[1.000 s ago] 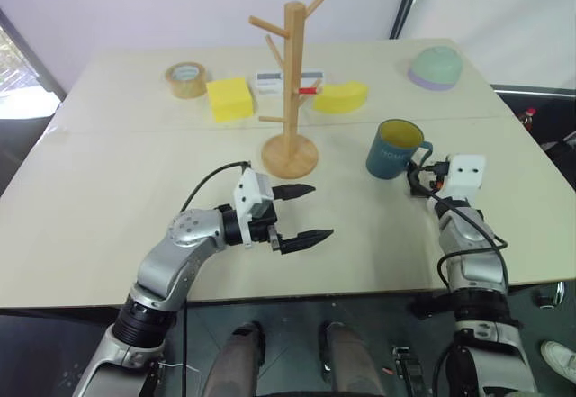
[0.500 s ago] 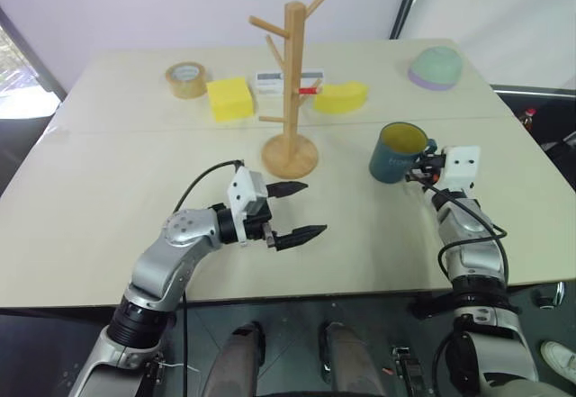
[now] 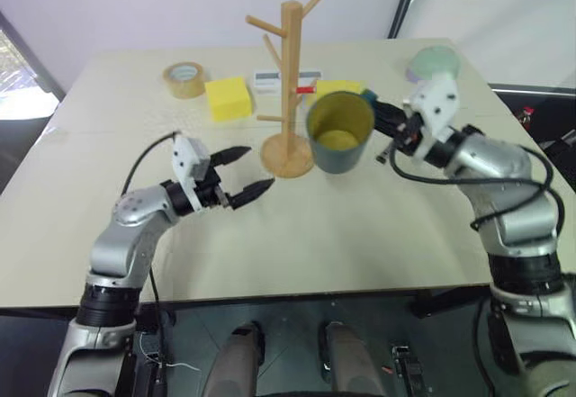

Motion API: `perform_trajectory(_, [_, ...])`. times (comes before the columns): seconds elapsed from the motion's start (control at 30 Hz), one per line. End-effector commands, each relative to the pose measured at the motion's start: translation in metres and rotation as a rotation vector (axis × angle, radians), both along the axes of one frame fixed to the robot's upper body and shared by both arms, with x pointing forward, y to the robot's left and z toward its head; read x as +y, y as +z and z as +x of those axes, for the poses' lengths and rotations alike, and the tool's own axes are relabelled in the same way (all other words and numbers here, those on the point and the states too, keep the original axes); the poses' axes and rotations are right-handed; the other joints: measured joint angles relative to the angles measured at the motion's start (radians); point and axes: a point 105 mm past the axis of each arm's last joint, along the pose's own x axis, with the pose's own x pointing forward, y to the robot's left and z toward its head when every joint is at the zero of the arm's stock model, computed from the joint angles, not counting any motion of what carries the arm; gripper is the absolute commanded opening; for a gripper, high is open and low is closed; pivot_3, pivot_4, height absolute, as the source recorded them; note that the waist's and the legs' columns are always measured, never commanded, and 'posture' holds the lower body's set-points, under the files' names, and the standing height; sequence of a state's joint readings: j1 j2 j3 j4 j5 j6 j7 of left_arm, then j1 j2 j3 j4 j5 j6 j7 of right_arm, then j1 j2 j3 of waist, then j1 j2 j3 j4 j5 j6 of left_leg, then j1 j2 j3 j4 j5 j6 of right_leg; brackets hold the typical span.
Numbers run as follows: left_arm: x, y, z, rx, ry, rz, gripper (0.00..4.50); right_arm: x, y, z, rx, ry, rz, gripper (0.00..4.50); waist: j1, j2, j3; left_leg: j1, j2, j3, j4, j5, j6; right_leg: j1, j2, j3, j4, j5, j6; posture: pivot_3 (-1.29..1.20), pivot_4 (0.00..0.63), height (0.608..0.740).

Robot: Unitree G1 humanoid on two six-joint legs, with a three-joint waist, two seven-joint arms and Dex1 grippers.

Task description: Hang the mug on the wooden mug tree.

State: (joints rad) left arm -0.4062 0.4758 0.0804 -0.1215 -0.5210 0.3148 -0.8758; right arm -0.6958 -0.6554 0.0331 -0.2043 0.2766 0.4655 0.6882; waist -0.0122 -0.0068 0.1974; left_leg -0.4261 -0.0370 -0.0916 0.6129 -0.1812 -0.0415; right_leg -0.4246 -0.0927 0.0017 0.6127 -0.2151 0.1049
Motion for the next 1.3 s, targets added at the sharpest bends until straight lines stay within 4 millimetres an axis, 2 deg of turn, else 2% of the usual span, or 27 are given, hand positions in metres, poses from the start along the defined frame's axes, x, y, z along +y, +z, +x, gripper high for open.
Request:
perform_trajectory(0.03, [0.006,0.014,-0.002,-0.049,0.005,-0.031,4.50,0.005,0.015,0.009,-0.006,-0.018,-0.078,0.03,0.001,0.000,0.000,0.000,0.000,0.000,-0.001,0.000,0.000,0.000,-0.001,0.000,-0.001,0.001,-0.001,0.00,0.150,0.740])
perform_trajectory(0.3, [0.004,0.012,-0.008,-0.049,0.007,-0.037,4.50,0.016,0.019,0.027,0.047,-0.024,-0.133,0.03,-0.001,-0.001,0.000,-0.002,-0.002,0.002,-0.002,-0.001,0.001,-0.002,-0.002,0.000,-0.002,0.001,-0.001,0.00,0.150,0.740])
perform_trajectory(0.7, [0.004,0.015,-0.011,-0.055,-0.002,-0.044,4.50,0.033,0.022,0.036,0.056,0.004,-0.151,0.03,-0.004,-0.001,0.000,-0.001,-0.002,0.002,-0.002,-0.001,0.001,-0.002,-0.001,0.000,0.000,0.001,-0.001,0.00,0.150,0.740])
perform_trajectory(1.2, [0.007,0.032,-0.015,-0.089,-0.006,-0.078,4.50,0.040,0.013,0.051,0.089,0.007,-0.170,0.03,-0.004,-0.001,0.000,-0.001,-0.002,0.002,-0.001,-0.001,0.001,-0.002,0.000,0.000,0.001,0.001,-0.001,0.00,0.150,0.740])
perform_trajectory(1.3, [0.006,0.033,-0.016,-0.090,-0.005,-0.078,4.50,0.040,0.012,0.051,0.086,0.010,-0.171,1.01,-0.004,-0.001,0.000,-0.001,-0.002,0.002,-0.001,-0.001,0.001,-0.002,0.000,0.000,0.001,0.001,-0.001,0.00,0.150,0.740])
